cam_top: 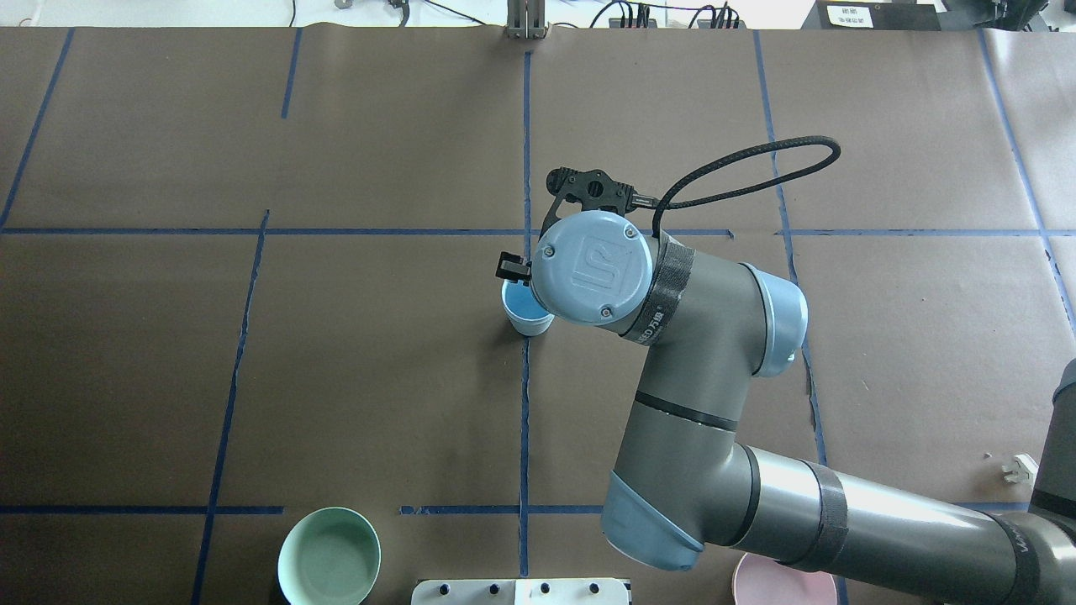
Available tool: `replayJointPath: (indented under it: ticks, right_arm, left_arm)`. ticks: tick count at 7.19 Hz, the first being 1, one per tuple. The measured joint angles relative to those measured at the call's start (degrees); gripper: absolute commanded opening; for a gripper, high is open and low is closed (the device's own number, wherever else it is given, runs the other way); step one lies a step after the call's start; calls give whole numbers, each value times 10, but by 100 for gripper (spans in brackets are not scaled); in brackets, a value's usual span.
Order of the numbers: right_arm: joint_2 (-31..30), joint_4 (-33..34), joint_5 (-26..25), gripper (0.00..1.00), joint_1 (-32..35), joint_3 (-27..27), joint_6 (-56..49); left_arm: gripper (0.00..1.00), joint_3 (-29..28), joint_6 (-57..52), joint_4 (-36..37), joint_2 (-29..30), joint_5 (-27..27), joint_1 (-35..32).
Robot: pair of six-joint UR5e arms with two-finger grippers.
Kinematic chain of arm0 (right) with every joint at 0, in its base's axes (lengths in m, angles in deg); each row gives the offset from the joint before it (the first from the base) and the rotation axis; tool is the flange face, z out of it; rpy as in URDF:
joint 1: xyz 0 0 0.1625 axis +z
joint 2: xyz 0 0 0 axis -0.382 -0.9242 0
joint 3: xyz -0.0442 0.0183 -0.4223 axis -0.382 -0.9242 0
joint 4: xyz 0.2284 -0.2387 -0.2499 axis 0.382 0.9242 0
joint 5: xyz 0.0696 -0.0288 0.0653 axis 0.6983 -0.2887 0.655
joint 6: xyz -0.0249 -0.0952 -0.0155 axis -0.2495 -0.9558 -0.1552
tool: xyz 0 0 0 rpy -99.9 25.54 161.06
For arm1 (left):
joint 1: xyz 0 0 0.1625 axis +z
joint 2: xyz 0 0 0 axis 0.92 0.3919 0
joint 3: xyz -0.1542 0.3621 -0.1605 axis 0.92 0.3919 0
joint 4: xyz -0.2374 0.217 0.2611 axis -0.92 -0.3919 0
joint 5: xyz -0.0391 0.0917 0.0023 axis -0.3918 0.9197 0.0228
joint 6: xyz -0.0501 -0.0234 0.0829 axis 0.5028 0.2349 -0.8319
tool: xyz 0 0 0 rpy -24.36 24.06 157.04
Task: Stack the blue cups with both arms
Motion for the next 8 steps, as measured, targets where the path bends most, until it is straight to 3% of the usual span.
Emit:
replayJointPath:
  ticks: [2,5,6,8]
  right_arm:
    - [-14,3,130,100,78,1,-73]
    - [-131,1,347,100,274,7,-367]
    - [-189,0,395,100,337,9,-488]
    - [-311,-2,441,100,446,12,-730]
  left_arm:
    - [100,0,-1,1,4,3,1]
    - [100,-7,-1,2,8,4,2]
    - [100,-10,-1,3,11,6,3]
    - [100,-14,0,5,9,13,3]
